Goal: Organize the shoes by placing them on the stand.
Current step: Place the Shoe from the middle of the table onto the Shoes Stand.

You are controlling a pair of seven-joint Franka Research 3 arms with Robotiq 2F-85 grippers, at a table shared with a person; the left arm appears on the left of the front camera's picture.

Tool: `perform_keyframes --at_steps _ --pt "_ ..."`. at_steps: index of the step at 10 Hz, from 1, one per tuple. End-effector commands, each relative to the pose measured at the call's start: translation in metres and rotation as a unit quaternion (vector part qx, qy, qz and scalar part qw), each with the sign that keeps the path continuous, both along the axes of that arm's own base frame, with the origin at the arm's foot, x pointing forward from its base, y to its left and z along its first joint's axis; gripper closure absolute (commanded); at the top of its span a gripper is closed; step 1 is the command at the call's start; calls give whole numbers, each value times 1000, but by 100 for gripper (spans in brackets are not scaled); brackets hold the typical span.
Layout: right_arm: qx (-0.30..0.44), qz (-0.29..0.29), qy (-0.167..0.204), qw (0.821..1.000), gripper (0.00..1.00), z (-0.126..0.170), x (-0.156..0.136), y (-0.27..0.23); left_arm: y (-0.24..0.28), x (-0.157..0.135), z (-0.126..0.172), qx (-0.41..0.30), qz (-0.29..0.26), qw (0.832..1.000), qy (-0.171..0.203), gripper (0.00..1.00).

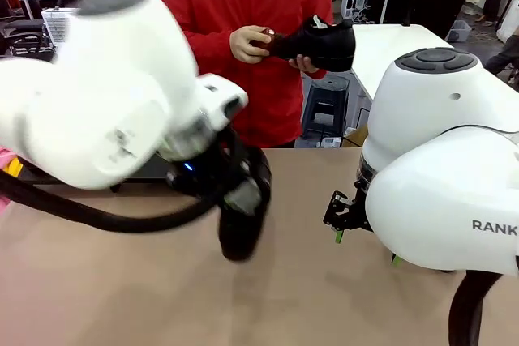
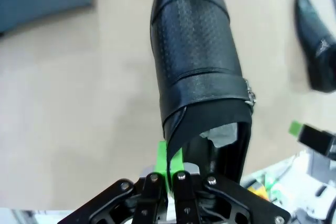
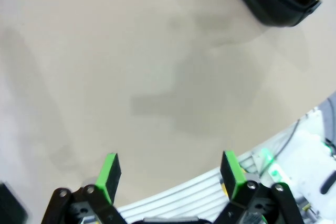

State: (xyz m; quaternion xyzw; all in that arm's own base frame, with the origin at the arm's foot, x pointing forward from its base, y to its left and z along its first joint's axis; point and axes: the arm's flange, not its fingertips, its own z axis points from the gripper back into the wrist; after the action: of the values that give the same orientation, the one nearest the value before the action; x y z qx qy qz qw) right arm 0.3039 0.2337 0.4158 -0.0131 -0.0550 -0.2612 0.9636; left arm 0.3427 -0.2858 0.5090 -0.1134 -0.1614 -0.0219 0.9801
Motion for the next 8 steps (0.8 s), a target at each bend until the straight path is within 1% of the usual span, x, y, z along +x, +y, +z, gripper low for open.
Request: perform_keyframes --at_steps 1,3,4,5,6,8 --pt "5 8 2 1000 0 3 4 3 47 29 4 9 16 998 -56 100" --pt "5 8 2 1000 0 3 4 3 105 81 16 35 46 995 -83 100" --pt "5 8 2 1000 0 3 4 3 129 104 16 51 70 991 -106 100" --pt "5 8 2 1000 0 3 4 3 152 123 14 59 79 987 -124 100" --pt "5 8 2 1000 0 3 4 3 173 138 12 66 87 984 -139 100" --pt "5 8 2 1000 0 3 4 3 210 157 9 82 110 979 -153 100"
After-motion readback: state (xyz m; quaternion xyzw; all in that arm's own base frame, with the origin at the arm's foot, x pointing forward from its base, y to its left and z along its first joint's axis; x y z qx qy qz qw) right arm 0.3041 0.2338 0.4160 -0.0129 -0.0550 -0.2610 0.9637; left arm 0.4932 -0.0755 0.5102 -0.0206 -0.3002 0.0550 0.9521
